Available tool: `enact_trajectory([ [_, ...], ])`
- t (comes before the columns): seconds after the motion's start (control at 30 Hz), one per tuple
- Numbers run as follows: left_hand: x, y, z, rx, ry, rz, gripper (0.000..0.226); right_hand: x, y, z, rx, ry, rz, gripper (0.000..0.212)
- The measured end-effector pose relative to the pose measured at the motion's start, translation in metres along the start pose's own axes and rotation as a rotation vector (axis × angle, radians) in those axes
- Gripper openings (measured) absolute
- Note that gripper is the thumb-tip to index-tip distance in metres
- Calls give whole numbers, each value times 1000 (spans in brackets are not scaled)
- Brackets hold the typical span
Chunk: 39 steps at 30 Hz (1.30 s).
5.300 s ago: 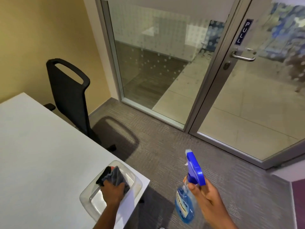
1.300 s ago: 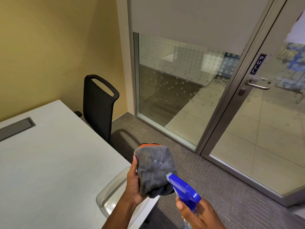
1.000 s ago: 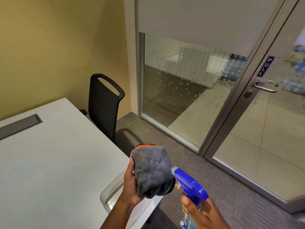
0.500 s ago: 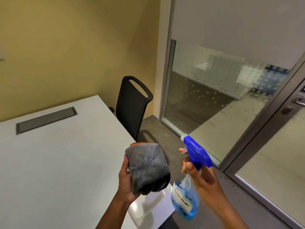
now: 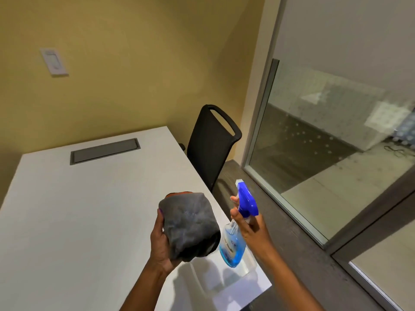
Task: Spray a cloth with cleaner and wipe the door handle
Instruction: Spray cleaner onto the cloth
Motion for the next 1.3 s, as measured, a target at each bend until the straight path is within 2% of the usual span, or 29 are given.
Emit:
enact_trajectory([
  [0.2,-13,-12,-7,-2,-2,42,90,-50,-8,19,41,-5,69,67],
  [0.3,-17,-16,-9,2,-4,51,88,-71,-13,22,21,-10,94,74],
  [0.43,-21,-18,-14,-4,3,57,88,-95,-18,24,17,-4,142,36],
  [0.47,-22,-19,-15,-3,8,56,88,-102,-19,24,15,-4,157,32],
  [0.53,-23,-20,-17,-7,15,52,87,-112,-22,24,11,-19,180,38],
  [0.63,-24,-20,-22,-37,31,42,89,-121,-27,24,15,-69,188,57],
  [0.77,-26,-20,-23,-38,36,27,90,-133,-33,24,9,-79,204,41],
  [0.93,-29,-21,-22,-22,31,15,88,-137,-37,26,7,-91,229,39],
  [1.0,-31,-20,-23,-26,26,13,90,-136,-37,26,1,-99,225,49],
  [1.1,-33,-18,-23,-26,30,6,92,-134,-37,26,-12,-117,214,86],
  [1.23,-32,-12,-17,19,34,-33,91,-129,-40,20,-1,-164,227,108],
  [1.3,-31,-11,-9,43,38,-38,87,-121,-41,18,35,-195,231,104],
])
Point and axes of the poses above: each hand's wrist, its own y-axis towards the middle knuckle, its own z-axis out of the palm, x = y × z, the point moved 7 cm from there along y, towards the middle knuckle, and after that the axes turned 15 degrees about -z, right-handed, at the moved point
